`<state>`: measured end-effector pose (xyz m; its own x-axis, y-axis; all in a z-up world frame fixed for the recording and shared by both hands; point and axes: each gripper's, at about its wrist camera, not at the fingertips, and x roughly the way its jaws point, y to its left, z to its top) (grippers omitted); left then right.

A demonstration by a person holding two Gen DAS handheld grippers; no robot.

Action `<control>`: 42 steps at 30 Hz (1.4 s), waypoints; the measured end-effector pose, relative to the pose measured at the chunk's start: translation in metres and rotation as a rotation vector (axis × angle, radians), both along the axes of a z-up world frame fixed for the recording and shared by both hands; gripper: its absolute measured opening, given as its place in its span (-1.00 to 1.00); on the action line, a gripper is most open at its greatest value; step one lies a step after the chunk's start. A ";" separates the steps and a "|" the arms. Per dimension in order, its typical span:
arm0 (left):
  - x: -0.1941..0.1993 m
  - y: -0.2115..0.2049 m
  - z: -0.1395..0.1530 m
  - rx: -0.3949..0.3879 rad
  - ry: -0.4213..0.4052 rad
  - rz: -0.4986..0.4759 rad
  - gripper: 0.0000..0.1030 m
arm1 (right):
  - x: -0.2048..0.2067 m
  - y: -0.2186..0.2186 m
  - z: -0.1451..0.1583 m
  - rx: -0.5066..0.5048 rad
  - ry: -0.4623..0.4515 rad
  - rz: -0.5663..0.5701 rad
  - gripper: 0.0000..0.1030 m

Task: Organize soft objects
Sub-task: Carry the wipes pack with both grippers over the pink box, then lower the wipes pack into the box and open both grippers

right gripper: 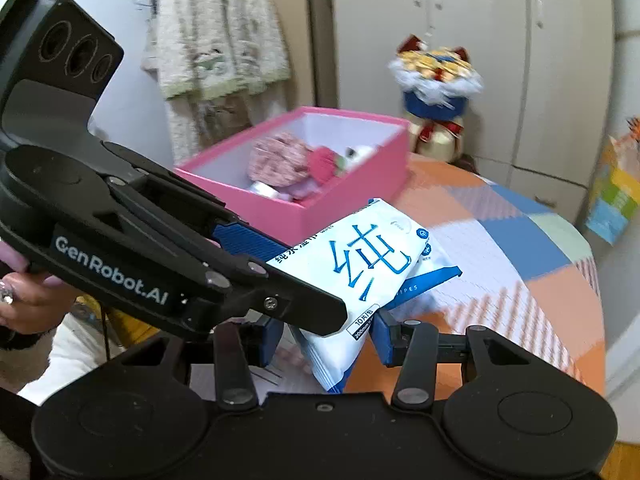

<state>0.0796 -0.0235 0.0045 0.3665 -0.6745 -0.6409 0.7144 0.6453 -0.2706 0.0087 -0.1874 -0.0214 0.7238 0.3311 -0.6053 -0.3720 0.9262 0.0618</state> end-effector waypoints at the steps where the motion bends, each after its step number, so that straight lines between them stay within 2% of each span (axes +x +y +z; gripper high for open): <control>1: -0.001 0.005 0.003 -0.004 -0.003 0.007 -0.16 | -0.001 0.005 0.004 -0.005 -0.007 0.012 0.01; 11: 0.002 0.054 0.042 -0.043 -0.145 0.120 -0.15 | 0.010 0.057 0.045 -0.080 -0.141 0.108 0.04; 17: 0.041 0.077 0.056 -0.089 -0.191 0.205 -0.15 | 0.049 0.071 0.057 -0.066 -0.232 0.143 0.07; 21: 0.075 0.087 0.057 -0.115 -0.197 0.268 -0.15 | 0.091 0.077 0.062 -0.046 -0.246 0.176 0.07; 26: 0.125 0.095 0.047 -0.124 -0.147 0.347 -0.15 | 0.150 0.083 0.056 -0.010 -0.201 0.228 0.07; 36: 0.206 0.104 0.001 -0.129 0.038 0.435 -0.15 | 0.238 0.090 0.019 -0.009 -0.058 0.301 0.07; 40: 0.218 0.109 -0.018 -0.125 0.112 0.451 -0.10 | 0.259 0.095 0.007 -0.047 0.014 0.329 0.07; 42: 0.217 0.109 -0.024 -0.104 0.111 0.450 -0.01 | 0.261 0.095 0.002 -0.068 0.027 0.332 0.15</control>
